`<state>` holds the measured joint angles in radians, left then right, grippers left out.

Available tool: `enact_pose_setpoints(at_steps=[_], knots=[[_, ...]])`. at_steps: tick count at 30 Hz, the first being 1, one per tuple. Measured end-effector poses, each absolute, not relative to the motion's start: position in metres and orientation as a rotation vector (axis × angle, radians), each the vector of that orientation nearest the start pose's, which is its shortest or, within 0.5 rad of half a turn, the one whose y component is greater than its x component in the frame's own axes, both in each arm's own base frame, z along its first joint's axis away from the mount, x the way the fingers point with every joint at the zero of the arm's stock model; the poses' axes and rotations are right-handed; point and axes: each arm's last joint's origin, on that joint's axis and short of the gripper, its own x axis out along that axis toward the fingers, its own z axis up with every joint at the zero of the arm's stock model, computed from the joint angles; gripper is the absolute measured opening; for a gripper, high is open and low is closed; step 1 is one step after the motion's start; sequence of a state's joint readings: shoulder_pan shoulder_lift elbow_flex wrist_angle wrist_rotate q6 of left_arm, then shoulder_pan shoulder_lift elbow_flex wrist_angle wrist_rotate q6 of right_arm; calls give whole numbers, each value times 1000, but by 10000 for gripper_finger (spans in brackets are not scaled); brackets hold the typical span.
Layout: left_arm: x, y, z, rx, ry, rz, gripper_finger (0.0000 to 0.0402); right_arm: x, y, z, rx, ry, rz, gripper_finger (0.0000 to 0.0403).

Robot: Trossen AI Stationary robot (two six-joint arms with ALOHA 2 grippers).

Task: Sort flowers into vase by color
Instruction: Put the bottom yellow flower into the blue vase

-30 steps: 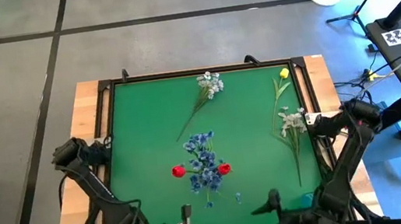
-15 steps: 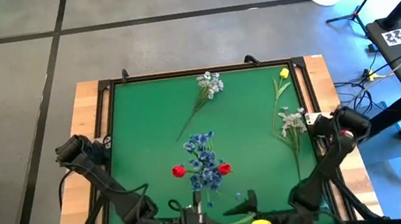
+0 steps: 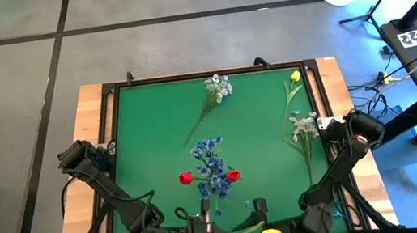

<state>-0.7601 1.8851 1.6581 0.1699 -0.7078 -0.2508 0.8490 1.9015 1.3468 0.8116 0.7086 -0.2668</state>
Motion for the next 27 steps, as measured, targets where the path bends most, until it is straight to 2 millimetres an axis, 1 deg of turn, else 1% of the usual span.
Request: enact_pose_setpoints(at_steps=[4, 7, 10, 11, 13, 15, 16, 19, 20, 22, 23, 25, 27], knots=[[336, -289, 353, -215, 44, -40, 0, 306, 307, 297, -93, -195, 106, 180], [338, -288, 352, -205, 52, -39, 0, 310, 303, 296, -82, -186, 97, 104], [339, -287, 351, -179, 63, -50, 7, 310, 303, 295, -104, -179, 98, 25], [338, -288, 351, -174, 65, -56, 13, 309, 304, 295, -123, -172, 99, 15], [334, -292, 352, -152, 66, -82, 31, 301, 309, 295, -160, -126, 74, 18], [324, -297, 358, -135, 64, -113, 52, 286, 313, 300, -209, -72, 56, 20], [317, -299, 364, -130, 56, -131, 63, 275, 315, 305, -234, -44, 51, 17], [292, -304, 380, -109, 60, -177, 94, 236, 316, 327, -242, 32, 112, 7], [284, -306, 383, -98, 71, -184, 102, 219, 313, 336, -225, 69, 147, 8], [269, -312, 384, -61, 105, -203, 114, 188, 301, 351, -138, 148, 196, 12], [263, -315, 383, -40, 122, -206, 118, 173, 292, 359, -92, 193, 212, 14], [254, -321, 380, -17, 133, -192, 121, 146, 272, 368, 6, 296, 234, 14], [246, -326, 380, -7, 131, -164, 120, 125, 251, 373, 80, 385, 216, 9]])
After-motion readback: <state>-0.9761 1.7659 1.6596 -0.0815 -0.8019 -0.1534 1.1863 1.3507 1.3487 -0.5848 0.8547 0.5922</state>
